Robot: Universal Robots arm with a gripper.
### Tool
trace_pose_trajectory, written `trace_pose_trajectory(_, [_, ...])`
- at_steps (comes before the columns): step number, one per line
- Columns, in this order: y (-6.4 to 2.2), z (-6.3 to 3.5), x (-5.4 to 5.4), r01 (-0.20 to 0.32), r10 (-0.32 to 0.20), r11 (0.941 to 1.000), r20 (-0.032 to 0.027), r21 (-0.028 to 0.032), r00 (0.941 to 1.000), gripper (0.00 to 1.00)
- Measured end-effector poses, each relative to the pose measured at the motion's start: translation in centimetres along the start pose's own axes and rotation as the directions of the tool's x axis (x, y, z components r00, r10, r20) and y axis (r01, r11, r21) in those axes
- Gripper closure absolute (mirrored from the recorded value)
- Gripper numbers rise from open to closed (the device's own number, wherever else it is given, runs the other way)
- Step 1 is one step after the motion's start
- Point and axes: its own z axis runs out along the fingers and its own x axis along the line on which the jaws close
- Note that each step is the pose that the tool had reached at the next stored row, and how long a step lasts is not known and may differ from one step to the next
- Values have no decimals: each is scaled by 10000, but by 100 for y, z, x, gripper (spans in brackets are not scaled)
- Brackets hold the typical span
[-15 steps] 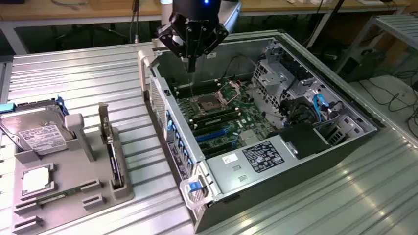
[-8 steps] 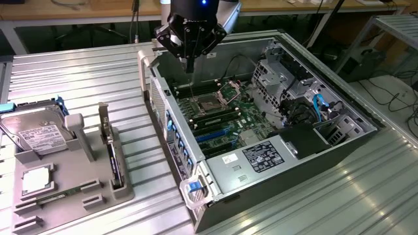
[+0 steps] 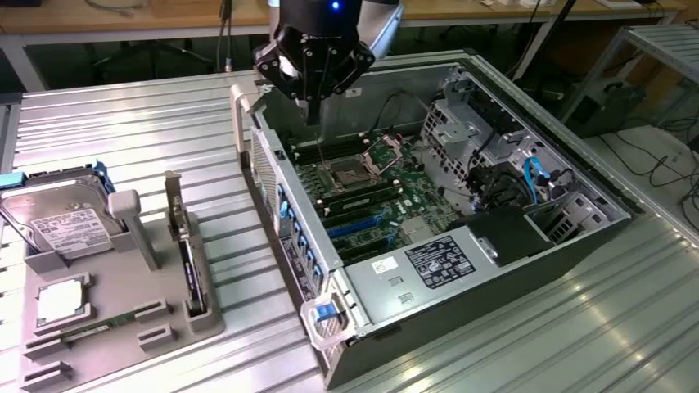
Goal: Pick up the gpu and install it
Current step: 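Reach for the gpu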
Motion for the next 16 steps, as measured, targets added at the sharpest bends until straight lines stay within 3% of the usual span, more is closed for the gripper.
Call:
trace_pose_trajectory(7, [-39,-1,144,95,-95,10000,-4,-3,10000,89])
trace_pose_trajectory(12, [-45,0,162,700,-700,9975,-31,-18,9975,89])
trace_pose_trajectory(16, [-49,1,171,1255,-1256,9921,-53,-34,9921,89])
